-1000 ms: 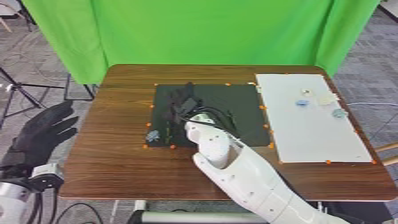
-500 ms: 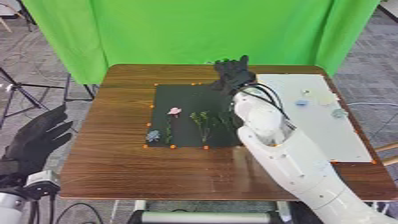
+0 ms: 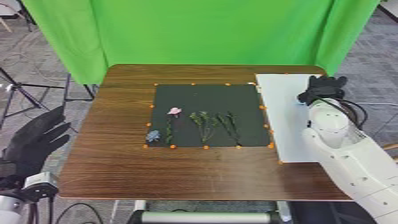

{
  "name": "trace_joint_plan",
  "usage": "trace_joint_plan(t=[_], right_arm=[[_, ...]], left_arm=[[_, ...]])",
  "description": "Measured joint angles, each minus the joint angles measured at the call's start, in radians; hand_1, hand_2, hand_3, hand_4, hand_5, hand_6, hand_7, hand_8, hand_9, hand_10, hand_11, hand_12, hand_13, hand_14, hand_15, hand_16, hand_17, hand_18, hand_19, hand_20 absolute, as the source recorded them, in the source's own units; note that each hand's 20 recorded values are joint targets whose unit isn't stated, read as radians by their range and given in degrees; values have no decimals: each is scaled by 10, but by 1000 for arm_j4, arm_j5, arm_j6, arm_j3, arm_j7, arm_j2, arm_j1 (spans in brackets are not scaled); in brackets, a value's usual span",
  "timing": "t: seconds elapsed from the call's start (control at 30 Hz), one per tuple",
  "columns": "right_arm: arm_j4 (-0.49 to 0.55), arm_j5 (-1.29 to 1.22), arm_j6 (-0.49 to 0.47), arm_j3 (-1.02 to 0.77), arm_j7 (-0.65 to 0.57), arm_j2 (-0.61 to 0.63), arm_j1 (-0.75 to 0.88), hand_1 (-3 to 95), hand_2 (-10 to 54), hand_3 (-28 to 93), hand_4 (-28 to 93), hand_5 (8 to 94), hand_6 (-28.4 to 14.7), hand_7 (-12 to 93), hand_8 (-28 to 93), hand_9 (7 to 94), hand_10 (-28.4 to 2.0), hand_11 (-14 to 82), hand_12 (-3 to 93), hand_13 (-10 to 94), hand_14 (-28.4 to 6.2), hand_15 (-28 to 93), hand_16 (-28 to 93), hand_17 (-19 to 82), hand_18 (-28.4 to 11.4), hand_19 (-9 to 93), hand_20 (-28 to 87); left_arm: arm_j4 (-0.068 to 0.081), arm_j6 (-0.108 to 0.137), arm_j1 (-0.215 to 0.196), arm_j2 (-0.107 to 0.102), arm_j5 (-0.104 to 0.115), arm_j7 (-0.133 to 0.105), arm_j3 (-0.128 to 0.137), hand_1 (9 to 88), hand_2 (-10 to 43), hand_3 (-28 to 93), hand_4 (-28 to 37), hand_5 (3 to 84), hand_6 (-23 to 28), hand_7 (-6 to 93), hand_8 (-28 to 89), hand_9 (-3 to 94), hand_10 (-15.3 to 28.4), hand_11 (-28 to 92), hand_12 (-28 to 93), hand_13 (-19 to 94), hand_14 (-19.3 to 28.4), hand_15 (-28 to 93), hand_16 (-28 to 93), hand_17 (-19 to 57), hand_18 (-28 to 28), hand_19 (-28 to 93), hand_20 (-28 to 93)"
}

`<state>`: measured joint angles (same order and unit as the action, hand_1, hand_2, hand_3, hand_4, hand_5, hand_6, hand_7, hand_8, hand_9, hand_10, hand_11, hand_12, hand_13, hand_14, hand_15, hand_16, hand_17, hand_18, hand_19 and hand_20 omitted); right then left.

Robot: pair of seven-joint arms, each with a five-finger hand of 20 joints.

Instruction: Arrange flowers

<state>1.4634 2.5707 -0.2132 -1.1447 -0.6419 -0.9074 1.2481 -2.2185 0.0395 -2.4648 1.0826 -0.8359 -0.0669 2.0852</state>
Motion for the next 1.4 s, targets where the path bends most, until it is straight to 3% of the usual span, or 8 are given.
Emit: trace_joint_plan(t=[0.13, 0.3, 0.43, 0.6, 0.7, 0.83, 1.0, 1.4], right_arm=[[14, -52, -64, -75, -42, 21, 38, 212, -52, 849, -239, 256, -86, 220, -83, 283, -172, 117, 268, 318, -169, 75, 285, 16, -251, 489, 259], [32, -80, -76, -129, -57, 49, 91, 216, -59, 850, -239, 289, -83, 265, -98, 353, -167, 173, 255, 416, -138, 222, 242, 49, -231, 605, 379], [33, -79, -77, -143, -58, 58, 125, 246, -69, 873, -250, 379, -61, 342, -140, 465, -147, 265, 235, 523, -102, 367, 187, 104, -220, 669, 450], [-4, -72, 5, -121, -58, 59, 139, 331, -76, 889, -263, 495, -15, 396, -166, 587, -108, 314, 229, 614, -67, 408, 189, 156, -214, 710, 476], [-29, -46, 98, -101, -56, 60, 147, 403, -87, 864, -278, 525, -3, 460, -38, 670, -82, 246, 349, 663, -31, 388, 298, 192, -209, 734, 488], [-35, -11, 191, -96, -40, 61, 164, 479, -60, 839, -278, 640, 18, 519, 20, 818, -63, 197, 498, 748, -36, 484, 351, 242, -210, 775, 511], [-2, -2, 280, -97, 8, 64, 190, 475, -79, 856, -265, 671, 17, 515, 10, 833, -67, 212, 518, 755, -41, 520, 359, 247, -210, 781, 519], [186, -24, 318, 99, 178, 4, 52, 466, -89, 859, -248, 670, 19, 521, 7, 834, -68, 215, 528, 749, -45, 533, 364, 241, -211, 780, 524]], left_arm=[[-2, 1, -7, 2, 0, -2, 3, 238, -22, 705, -277, 253, 24, 229, -111, 193, 96, 171, 180, 155, 115, 220, 60, -103, 179, 385, 98], [-4, 1, -15, 4, 0, -3, 9, 238, -22, 706, -276, 253, 23, 229, -112, 193, 96, 172, 180, 156, 115, 218, 60, -103, 180, 386, 99], [-3, 1, -15, 4, 0, -3, 9, 238, -22, 705, -277, 252, 23, 229, -112, 193, 96, 172, 180, 156, 115, 218, 61, -103, 180, 385, 100], [-3, 1, -15, 3, 0, -1, 9, 239, -22, 705, -278, 251, 22, 230, -112, 193, 96, 171, 181, 156, 114, 218, 61, -103, 180, 385, 100], [-3, 1, -15, 3, 0, -1, 9, 238, -22, 706, -277, 251, 22, 231, -112, 193, 96, 171, 181, 156, 114, 218, 60, -103, 180, 385, 100], [-3, 0, -15, 2, 0, -1, 10, 239, -20, 707, -276, 252, 23, 230, -112, 193, 96, 171, 181, 157, 114, 219, 61, -103, 180, 385, 100], [-3, 0, -15, 1, 0, -1, 13, 241, -17, 706, -276, 251, 22, 230, -112, 193, 96, 170, 181, 157, 115, 218, 59, -103, 180, 385, 99], [-2, 0, -13, 0, 0, 1, 11, 240, -17, 706, -275, 250, 21, 230, -113, 193, 96, 169, 181, 157, 114, 214, 61, -103, 180, 384, 100]])
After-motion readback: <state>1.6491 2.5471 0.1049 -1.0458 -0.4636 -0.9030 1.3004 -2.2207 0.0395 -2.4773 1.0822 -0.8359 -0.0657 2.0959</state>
